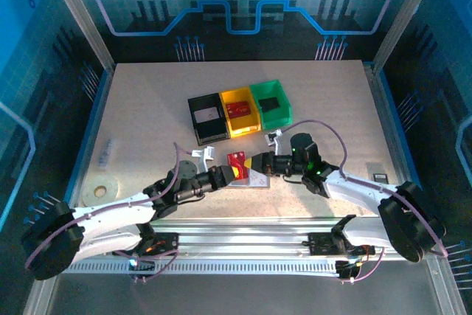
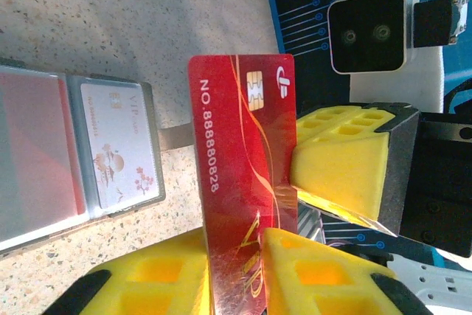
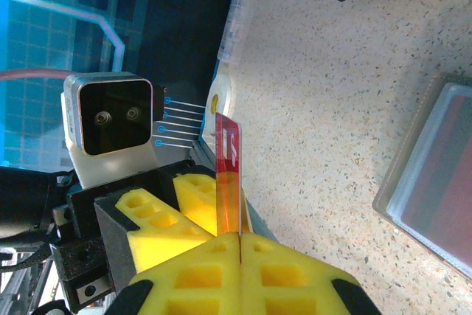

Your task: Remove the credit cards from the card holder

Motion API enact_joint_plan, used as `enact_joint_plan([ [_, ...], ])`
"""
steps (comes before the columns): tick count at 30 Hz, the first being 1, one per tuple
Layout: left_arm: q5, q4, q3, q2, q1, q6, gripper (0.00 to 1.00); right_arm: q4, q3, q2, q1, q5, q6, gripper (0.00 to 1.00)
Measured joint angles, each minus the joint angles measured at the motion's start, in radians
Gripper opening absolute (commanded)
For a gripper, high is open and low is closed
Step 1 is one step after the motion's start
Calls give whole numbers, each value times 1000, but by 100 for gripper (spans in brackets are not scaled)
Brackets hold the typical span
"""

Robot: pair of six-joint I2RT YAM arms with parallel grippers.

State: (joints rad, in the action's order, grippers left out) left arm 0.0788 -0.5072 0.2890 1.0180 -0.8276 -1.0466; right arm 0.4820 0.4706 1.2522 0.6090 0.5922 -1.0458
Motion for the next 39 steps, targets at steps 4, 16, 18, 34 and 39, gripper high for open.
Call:
enact_joint_plan([
  [4,-6,-5,-10,-10,0,-2,16,2,0,16,2,0,3,0],
  [16,-12,-55,-34,-11,0,-29,0,5,0,52,8,-8,11,0],
  [18,-14,-64,-42,-14,0,-29,0,5,0,52,8,-8,11,9],
  [34,-247,86,-143,-390,0,-154,0,-85,-35,-254,-60,-104,46,54],
  [39,-292,117,-172,-428,0,-187,0,18,-132,-234,10,-157,-6,60],
])
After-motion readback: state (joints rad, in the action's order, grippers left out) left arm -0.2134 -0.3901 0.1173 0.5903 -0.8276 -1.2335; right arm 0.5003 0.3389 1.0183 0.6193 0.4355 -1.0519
